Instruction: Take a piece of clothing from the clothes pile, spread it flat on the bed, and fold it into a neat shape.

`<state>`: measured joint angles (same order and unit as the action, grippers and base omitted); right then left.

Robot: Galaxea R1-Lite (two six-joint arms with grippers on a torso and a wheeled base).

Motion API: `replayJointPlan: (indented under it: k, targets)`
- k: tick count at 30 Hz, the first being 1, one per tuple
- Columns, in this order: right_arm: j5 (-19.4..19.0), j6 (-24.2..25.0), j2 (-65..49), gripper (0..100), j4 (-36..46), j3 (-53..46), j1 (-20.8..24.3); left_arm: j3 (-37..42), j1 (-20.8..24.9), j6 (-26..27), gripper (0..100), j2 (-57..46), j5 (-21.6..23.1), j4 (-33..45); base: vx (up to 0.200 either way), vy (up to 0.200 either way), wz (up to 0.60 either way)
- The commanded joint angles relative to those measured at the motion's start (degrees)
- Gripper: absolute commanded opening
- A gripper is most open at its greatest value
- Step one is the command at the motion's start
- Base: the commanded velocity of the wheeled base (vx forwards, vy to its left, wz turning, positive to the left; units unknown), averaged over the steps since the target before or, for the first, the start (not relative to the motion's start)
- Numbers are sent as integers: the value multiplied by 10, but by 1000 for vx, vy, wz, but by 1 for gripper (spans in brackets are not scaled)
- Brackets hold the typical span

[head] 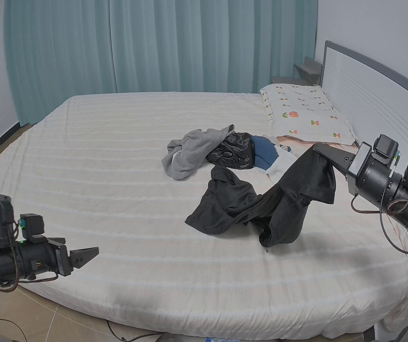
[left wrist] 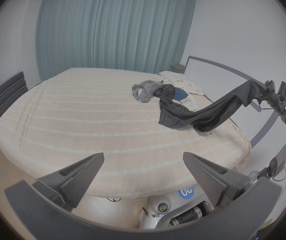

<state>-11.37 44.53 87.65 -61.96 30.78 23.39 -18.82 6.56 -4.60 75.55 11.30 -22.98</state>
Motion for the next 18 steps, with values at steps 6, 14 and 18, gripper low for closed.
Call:
replayJointPlan:
  k: [6,14,18]
  targets:
    - [-1,0,-2,0,-2,5,-13,-77,102,1,100,276,-26,-140,0,0,0]
    - [-1,-1,-2,0,-4,41,-3,-155,163,-1,100,380,-50,-156,0,0,0]
    - [-1,-3,2,0,-4,47,8,-186,182,0,100,411,-51,-158,0,0,0]
